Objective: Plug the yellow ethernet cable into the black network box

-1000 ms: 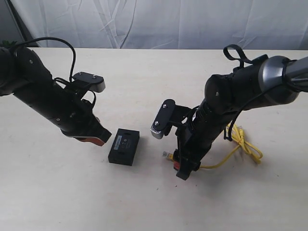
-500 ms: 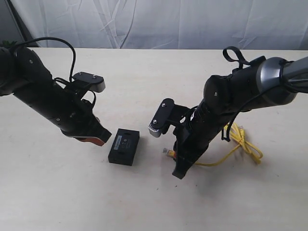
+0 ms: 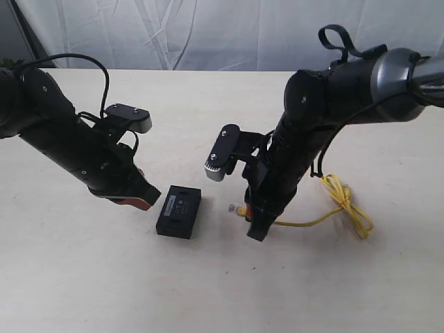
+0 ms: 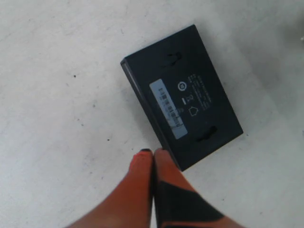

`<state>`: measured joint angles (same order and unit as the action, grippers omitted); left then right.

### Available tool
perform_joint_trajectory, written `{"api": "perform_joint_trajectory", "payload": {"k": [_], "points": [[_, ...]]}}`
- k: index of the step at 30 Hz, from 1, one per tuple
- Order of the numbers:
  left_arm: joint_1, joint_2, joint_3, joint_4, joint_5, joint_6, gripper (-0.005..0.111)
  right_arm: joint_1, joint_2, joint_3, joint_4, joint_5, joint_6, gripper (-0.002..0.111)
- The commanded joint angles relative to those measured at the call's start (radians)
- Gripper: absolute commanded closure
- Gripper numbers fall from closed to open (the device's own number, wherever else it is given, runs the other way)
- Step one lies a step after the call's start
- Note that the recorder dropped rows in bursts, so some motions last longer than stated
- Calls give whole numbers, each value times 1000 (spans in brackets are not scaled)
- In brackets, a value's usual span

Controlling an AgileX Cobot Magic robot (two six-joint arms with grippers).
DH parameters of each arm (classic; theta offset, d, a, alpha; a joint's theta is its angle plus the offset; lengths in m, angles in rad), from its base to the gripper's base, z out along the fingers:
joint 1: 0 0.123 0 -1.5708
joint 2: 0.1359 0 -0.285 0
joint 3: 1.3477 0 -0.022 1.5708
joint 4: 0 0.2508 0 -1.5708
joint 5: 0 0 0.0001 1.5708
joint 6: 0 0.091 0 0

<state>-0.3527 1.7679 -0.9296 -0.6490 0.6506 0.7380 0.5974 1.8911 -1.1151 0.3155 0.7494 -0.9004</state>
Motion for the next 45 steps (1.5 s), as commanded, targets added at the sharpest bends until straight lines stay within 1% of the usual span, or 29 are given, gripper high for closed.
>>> {"api": "perform_joint_trajectory", "payload": {"k": [1, 3, 5, 6, 9, 11, 17, 20, 25, 30, 35, 42, 45], "points": [[2, 1, 4, -6, 2, 3, 107, 3, -10, -71, -18, 75, 5, 109], [2, 11, 2, -9, -18, 3, 107, 13, 9, -113, -32, 101, 15, 109], [2, 40, -15, -9, -26, 3, 107, 38, 37, -144, -97, 124, 28, 109], [2, 65, -25, -9, -22, 3, 107, 54, 49, -160, -150, 116, 90, 109], [2, 97, -44, -14, -32, 3, 107, 61, 62, -177, -167, 113, 128, 109], [2, 121, -61, -16, -67, 3, 107, 61, 79, -177, -178, 113, 128, 109], [0, 169, -98, -73, -74, 10, 107, 76, 140, -200, -145, 101, 130, 109], [-6, 169, -98, -176, -64, 122, 107, 84, 176, -226, -134, 112, 166, 109], [-10, 169, -100, -180, -80, 135, 107, 90, 202, -237, -130, 117, 215, 109], [-10, 169, -100, -178, -80, 135, 107, 120, 202, -237, -123, 121, 320, 109], [-10, 169, -100, -167, -72, 135, 107, 161, 208, -237, -203, 97, 479, 109], [-10, 169, -100, -167, -62, 129, 107, 161, 208, -237, -155, 70, 494, 109], [3, 169, -100, -161, -52, 103, 107, 161, 208, -237, -151, 61, 494, 109]]}}
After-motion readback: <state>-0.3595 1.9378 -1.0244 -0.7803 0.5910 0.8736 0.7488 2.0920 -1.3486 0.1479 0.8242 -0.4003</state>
